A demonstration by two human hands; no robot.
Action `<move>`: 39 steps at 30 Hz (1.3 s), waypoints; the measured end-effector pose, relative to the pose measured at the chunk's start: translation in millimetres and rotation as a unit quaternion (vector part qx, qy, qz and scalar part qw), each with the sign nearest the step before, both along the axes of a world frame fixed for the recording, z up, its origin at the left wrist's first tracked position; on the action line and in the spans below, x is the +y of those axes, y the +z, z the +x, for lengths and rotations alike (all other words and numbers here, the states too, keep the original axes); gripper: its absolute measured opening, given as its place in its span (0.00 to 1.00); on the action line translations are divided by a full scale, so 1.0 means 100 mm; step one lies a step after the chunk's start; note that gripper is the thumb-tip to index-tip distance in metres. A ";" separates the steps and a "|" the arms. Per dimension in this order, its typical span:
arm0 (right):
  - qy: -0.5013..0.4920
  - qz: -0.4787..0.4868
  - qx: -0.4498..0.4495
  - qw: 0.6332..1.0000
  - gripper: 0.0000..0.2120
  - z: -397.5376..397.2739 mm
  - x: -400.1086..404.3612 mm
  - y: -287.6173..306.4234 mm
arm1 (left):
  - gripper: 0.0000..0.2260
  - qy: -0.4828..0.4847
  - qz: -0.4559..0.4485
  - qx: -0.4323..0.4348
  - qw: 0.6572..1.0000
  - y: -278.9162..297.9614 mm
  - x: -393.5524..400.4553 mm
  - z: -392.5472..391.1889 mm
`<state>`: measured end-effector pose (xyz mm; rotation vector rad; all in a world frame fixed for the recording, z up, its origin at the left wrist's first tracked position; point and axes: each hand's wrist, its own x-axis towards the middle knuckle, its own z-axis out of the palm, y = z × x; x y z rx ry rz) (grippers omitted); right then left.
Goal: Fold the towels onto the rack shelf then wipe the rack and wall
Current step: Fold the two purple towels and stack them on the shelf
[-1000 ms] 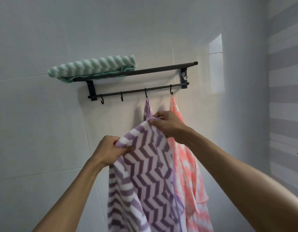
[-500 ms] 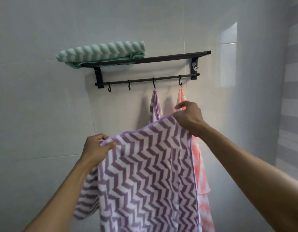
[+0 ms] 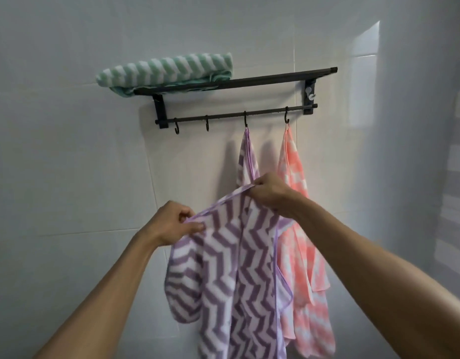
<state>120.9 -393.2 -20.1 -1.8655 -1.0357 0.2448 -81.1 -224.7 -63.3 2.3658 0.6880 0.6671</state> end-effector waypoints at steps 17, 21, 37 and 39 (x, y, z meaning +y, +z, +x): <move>0.088 -0.117 -0.058 0.987 0.36 -0.07 -0.27 -0.13 | 0.09 0.056 0.013 -0.117 0.991 -0.14 -0.34 0.36; 0.131 -0.111 -0.052 0.984 0.15 -0.25 -0.06 -0.31 | 0.08 -0.052 -0.001 -0.116 0.992 0.01 -0.60 0.55; 0.037 0.045 0.213 0.975 0.05 0.08 -0.07 -0.36 | 0.10 0.054 -0.251 -0.265 0.929 -0.25 -0.57 0.43; 0.068 0.096 0.303 0.946 0.04 0.00 -0.08 -0.31 | 0.09 0.054 -0.278 -0.282 0.917 -0.24 -0.59 0.49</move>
